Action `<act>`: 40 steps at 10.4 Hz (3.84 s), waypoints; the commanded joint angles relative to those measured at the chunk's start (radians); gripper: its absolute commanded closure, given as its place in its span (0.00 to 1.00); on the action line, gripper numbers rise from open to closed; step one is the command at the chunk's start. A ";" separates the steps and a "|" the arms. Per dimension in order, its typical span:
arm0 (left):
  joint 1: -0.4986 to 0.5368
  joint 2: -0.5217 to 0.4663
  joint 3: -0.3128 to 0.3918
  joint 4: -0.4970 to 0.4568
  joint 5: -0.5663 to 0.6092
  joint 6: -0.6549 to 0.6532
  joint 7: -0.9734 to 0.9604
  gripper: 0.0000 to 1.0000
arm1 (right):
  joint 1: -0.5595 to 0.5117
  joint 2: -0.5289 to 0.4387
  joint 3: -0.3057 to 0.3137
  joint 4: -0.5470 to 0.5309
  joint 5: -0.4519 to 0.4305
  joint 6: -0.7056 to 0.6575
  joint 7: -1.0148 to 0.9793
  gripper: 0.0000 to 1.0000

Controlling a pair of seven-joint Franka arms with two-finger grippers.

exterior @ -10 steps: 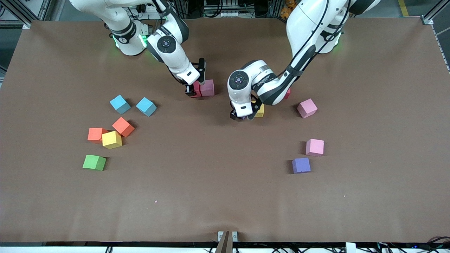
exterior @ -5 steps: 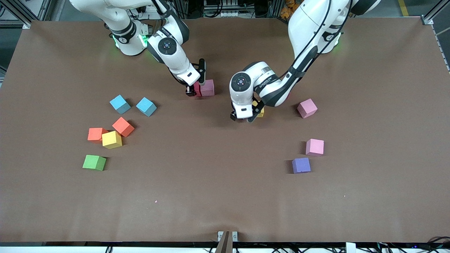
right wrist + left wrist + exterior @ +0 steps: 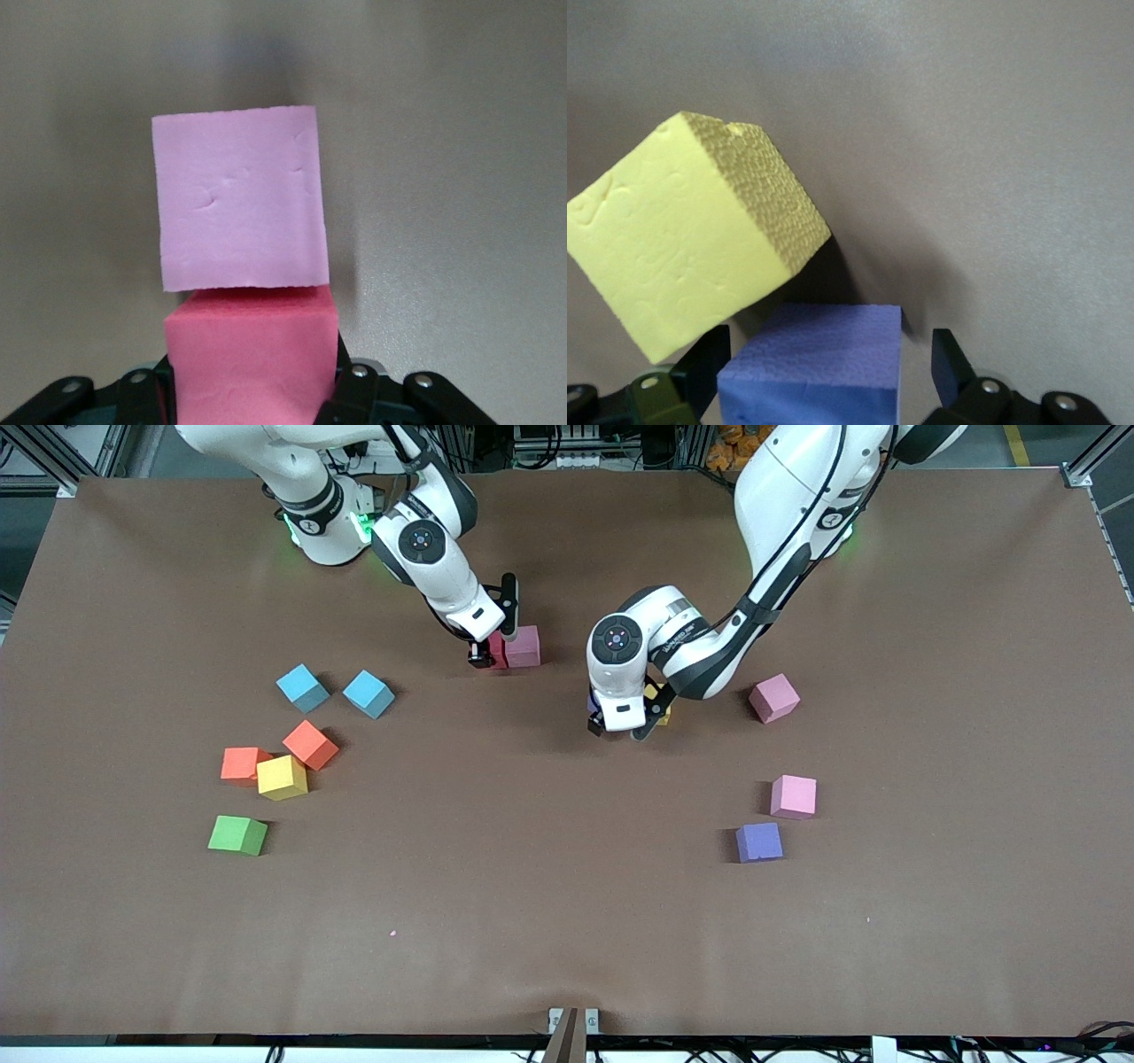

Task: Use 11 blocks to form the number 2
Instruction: 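Set magenta beside pink with the right gripper while the left gripper lifts purple, then lower purple beside pink with the left gripper while the right gripper reaches cyan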

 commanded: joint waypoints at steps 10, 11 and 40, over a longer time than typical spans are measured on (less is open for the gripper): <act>0.002 -0.027 -0.016 -0.003 -0.013 -0.043 -0.037 0.76 | -0.006 0.031 0.003 0.022 -0.012 0.009 0.013 0.17; 0.002 -0.034 -0.016 -0.003 -0.051 -0.046 -0.057 0.76 | -0.006 0.031 0.003 0.022 -0.012 0.009 0.011 0.14; -0.168 -0.026 -0.105 -0.080 -0.028 0.120 -1.043 0.72 | -0.497 -0.198 0.000 -0.086 0.003 -0.241 0.195 0.00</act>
